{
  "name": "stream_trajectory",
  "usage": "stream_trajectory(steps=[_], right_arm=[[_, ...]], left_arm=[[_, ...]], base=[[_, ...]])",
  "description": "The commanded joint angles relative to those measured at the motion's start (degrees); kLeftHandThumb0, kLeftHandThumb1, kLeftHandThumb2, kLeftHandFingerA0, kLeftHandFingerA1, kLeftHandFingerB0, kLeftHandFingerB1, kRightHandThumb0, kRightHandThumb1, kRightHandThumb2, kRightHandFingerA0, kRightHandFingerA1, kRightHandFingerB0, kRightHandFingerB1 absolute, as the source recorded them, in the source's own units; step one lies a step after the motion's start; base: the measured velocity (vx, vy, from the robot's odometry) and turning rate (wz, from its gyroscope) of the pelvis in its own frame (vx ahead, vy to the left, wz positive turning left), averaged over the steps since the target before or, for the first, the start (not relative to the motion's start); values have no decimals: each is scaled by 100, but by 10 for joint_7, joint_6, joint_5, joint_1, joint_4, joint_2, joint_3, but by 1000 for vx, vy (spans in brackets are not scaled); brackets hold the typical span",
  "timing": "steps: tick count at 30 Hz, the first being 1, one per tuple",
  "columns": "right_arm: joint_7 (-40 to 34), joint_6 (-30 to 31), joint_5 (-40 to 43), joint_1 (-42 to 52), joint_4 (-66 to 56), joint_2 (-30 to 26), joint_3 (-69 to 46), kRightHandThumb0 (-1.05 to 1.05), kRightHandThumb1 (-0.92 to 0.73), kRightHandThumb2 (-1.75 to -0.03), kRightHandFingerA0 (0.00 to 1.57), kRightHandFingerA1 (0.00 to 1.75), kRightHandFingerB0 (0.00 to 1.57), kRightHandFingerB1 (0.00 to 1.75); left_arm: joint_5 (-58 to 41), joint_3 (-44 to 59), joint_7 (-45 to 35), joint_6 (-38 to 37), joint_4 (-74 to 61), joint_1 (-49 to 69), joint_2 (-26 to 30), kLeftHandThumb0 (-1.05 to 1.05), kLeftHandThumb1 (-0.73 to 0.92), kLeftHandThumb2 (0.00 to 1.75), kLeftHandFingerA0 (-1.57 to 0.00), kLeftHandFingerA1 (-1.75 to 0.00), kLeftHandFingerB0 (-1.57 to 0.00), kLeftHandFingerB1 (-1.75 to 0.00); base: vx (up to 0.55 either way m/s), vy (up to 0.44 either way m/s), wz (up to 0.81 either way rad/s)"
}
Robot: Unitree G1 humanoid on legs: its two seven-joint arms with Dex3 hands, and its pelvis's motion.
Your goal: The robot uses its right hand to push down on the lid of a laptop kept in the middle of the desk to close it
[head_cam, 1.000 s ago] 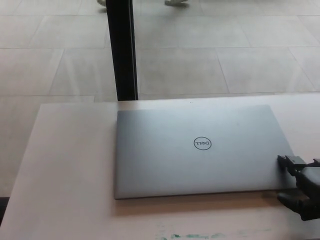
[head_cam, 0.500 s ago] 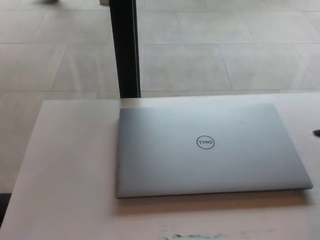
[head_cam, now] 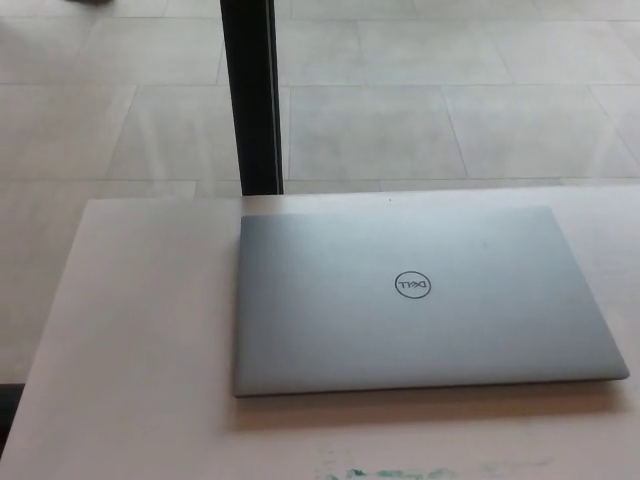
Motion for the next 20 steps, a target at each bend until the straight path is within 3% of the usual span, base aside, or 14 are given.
stream_trajectory(steps=[1, 2, 3, 4, 5, 7, 8, 10, 11, 12, 17, 20], right_arm=[[-14, -48, 265, 149, 132, 32, -344, -79, -92, -73, 31, 55, 33, 37], [-35, -44, 262, 165, 146, 43, -358, -78, -92, -76, 33, 55, 34, 39], [-43, -45, 268, 177, 155, 53, -366, -77, -80, -117, 29, 61, 21, 47], [-49, -48, 276, 191, 167, 68, -380, -77, -80, -117, 29, 61, 21, 47], [-65, -42, 290, 201, 202, 85, -398, -79, -83, -84, 30, 55, 27, 39], [-85, -47, 290, 210, 232, 96, -409, -85, -82, -87, 30, 57, 26, 39], [-92, -46, 296, 214, 241, 107, -418, -81, -92, -73, 30, 58, 27, 35], [-91, -51, 304, 217, 255, 115, -429, -82, -92, -75, 26, 55, 22, 33], [-93, -56, 316, 216, 276, 123, -442, -78, -74, -109, 25, 61, 14, 46], [-98, -57, 333, 215, 291, 137, -462, -79, -92, -72, 25, 59, 18, 35], [-117, -41, 350, 203, 340, 152, -499, -86, -92, -75, 33, 60, 17, 33], [-127, -42, 342, 197, 354, 158, -501, -88, -92, -75, 34, 70, 18, 39]], left_arm=[[-6, 9, 7, -6, 5, 4, 4, -67, 38, 86, 0, -51, -10, -50], [-2, 5, 1, -14, 7, 6, 3, -65, 39, 88, -1, -52, -7, -50], [-3, 6, 2, -14, 6, 6, 2, -65, 39, 87, -3, -52, -8, -50], [-4, 7, 5, -14, 4, 5, 0, -65, 39, 87, -3, -52, -8, -50], [-5, 9, 10, -16, 1, 8, -5, -41, 39, 99, -7, -56, -2, -51], [-5, 11, 14, -15, 0, 8, -6, -41, 38, 98, -8, -56, -2, -51], [-1, 9, 19, -17, -2, 8, -6, -41, 39, 99, -8, -56, -3, -50], [0, 9, 21, -18, -2, 8, -7, -41, 38, 98, -8, -56, -3, -50], [0, 9, 20, -19, -1, 9, -7, -41, 36, 97, -8, -56, -3, -50], [1, 10, 19, -20, 3, 11, -7, -41, 35, 96, -7, -55, -2, -50], [12, 6, 26, -32, 26, 3, -5, -41, 33, 95, -7, -55, -2, -50], [11, 10, 31, -31, 32, 2, -4, -41, 33, 95, -7, -54, -3, -50]], base=[[0, 0, 0], [0, 0, 0], [0, 0, 0], [0, 0, 0], [0, 0, 0], [0, 0, 0], [0, 0, 0], [0, 0, 0], [0, 0, 0], [0, 0, 0], [0, 0, 0], [0, 0, 0]])
